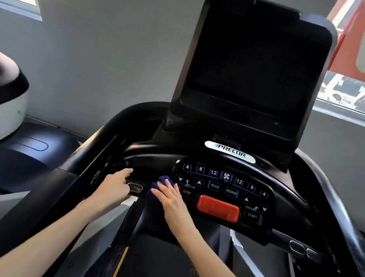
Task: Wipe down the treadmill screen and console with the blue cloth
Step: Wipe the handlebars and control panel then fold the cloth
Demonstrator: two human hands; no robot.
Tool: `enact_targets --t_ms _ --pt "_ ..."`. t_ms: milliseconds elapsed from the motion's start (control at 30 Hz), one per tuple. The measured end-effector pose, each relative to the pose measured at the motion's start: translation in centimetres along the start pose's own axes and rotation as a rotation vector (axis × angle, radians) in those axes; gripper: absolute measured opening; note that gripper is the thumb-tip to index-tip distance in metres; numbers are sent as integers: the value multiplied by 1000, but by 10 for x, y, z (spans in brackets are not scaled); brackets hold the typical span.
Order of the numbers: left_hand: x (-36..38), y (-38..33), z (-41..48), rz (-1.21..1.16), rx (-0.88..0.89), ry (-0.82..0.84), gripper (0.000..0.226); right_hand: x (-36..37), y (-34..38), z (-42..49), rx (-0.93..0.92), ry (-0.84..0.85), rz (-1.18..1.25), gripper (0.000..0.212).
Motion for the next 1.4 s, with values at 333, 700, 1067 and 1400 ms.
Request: enact_targets --t_ms 333,700,1067,1400 --pt "-14 35 -2 -14 -85 -34 55 22 26 -3 -150 63 -202 66" --pt "-3 31 -8 68 -95 -15 55 26 30 -5 -175 84 -346 45" --pt "39 -21 -12 22 12 107 64 -24 -65 -94 -297 266 -686 47" --pt "59 -77 -16 108 158 108 68 13 -15 -64 -201 318 -660 47"
Point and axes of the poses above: each hand's wrist, its own z-axis towards the middle knuckle, its own x-axis out of the palm, y = z × x, the point moved 7 cm from there along z, towards the middle knuckle, and after that the axes turned 4 degrees about z, right-handed, at the moved point
